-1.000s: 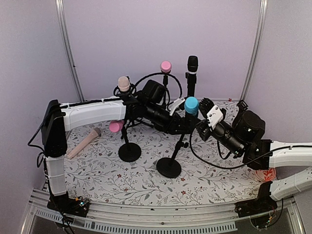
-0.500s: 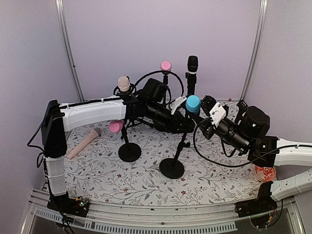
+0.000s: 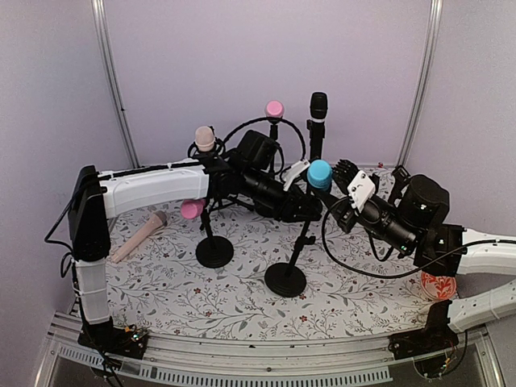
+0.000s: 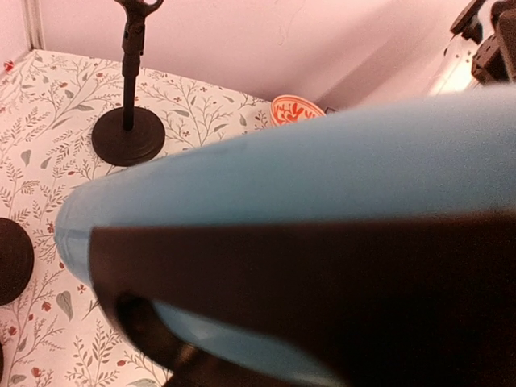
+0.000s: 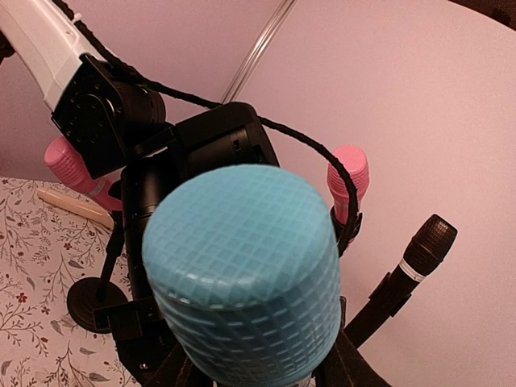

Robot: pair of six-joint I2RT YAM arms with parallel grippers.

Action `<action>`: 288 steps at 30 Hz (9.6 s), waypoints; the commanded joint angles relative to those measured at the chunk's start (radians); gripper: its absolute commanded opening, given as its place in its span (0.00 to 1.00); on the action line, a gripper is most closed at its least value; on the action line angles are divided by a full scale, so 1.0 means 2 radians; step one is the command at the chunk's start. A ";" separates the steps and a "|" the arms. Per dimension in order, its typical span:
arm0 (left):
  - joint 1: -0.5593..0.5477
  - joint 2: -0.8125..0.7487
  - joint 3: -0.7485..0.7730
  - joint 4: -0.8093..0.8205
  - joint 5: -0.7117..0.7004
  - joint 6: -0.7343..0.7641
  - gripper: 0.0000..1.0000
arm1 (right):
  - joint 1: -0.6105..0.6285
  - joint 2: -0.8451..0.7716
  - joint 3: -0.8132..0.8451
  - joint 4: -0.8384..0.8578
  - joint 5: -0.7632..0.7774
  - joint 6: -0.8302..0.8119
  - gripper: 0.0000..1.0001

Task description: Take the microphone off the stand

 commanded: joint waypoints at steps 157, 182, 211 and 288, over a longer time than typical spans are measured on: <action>0.631 -0.159 -0.425 -0.057 -0.271 0.380 0.55 | -0.005 0.135 0.105 -0.099 -0.049 0.384 0.78; 0.512 -0.304 -0.277 -0.226 -0.100 0.287 0.89 | -0.013 0.288 0.198 -0.139 -0.025 0.314 0.57; 0.351 -0.321 -0.253 -0.228 -0.115 0.234 0.88 | -0.193 0.093 0.071 -0.222 0.040 0.229 0.00; 0.337 -0.290 -0.411 0.020 0.128 0.095 0.79 | 0.100 0.489 0.433 -0.052 0.053 0.069 0.68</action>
